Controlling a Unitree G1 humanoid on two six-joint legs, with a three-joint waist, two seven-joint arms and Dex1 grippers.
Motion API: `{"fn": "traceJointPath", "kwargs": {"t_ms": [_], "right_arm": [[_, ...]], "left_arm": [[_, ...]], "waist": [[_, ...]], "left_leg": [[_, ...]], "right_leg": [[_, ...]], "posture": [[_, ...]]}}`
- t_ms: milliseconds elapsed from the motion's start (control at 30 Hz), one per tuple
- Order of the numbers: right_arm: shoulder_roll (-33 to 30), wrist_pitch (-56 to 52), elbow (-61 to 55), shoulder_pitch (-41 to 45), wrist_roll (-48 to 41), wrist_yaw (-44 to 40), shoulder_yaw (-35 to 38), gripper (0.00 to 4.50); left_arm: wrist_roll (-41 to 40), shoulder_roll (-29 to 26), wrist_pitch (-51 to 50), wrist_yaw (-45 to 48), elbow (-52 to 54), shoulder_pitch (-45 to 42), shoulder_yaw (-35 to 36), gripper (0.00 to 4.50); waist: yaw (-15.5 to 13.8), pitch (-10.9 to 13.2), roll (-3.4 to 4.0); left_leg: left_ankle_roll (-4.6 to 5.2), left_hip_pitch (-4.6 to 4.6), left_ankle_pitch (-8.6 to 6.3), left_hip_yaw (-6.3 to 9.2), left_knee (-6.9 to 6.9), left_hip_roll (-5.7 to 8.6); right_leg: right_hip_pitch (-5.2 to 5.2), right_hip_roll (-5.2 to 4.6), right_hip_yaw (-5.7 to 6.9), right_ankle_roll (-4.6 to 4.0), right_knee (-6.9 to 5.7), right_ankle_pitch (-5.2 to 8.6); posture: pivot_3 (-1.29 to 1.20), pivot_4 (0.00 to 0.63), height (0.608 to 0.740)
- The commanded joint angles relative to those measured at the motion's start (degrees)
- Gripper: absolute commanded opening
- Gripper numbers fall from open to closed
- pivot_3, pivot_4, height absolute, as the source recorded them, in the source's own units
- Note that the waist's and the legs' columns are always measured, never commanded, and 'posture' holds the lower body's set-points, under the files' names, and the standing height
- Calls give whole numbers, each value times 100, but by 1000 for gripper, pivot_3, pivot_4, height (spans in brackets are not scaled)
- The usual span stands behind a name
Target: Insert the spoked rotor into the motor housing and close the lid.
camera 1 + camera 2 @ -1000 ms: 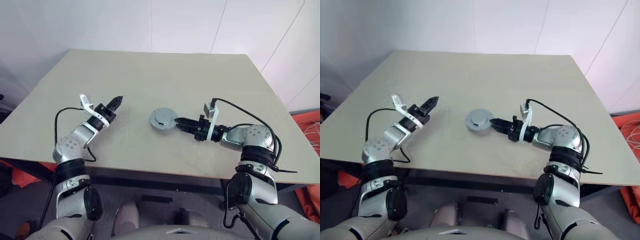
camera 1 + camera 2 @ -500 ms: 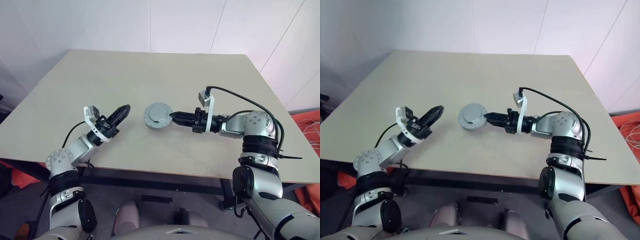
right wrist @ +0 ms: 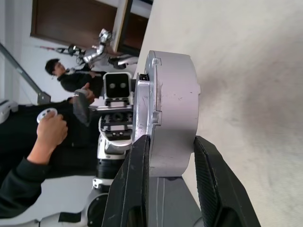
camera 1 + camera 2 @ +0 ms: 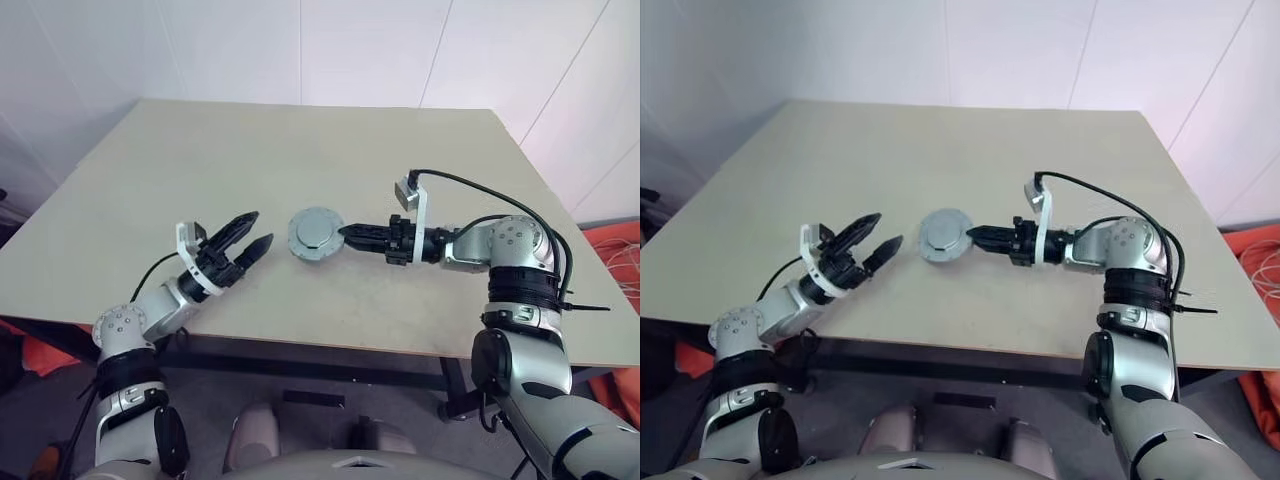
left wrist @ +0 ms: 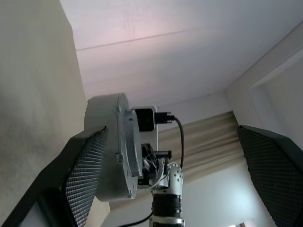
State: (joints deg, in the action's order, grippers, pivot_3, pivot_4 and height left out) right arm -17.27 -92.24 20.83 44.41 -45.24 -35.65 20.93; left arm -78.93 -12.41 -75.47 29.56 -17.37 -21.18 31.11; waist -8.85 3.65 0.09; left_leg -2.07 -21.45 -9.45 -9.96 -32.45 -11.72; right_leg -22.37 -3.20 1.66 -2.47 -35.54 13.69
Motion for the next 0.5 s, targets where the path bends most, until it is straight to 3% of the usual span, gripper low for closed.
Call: {"fn": "traceJointPath", "kwargs": {"t_ms": [33, 500], "right_arm": [[-48, -26, -336, 256, -475, -237, 39, 1120], [133, -26, -492, 343, -908, -13, -173, 1120]], "left_arm": [[-101, -123, -43, -26, -121, -116, -24, 4500], [112, -61, 126, 153, -108, -157, -288, 4500]], "waist": [[0, 0, 0], [0, 0, 0]], "left_leg": [[0, 0, 0, 0, -1, 0], [0, 0, 0, 3, -16, 0]], "right_leg": [[1, 0, 0, 1, 0, 0], [7, 0, -1, 5, -5, -3]], "posture": [[0, 0, 740], [0, 0, 740]]}}
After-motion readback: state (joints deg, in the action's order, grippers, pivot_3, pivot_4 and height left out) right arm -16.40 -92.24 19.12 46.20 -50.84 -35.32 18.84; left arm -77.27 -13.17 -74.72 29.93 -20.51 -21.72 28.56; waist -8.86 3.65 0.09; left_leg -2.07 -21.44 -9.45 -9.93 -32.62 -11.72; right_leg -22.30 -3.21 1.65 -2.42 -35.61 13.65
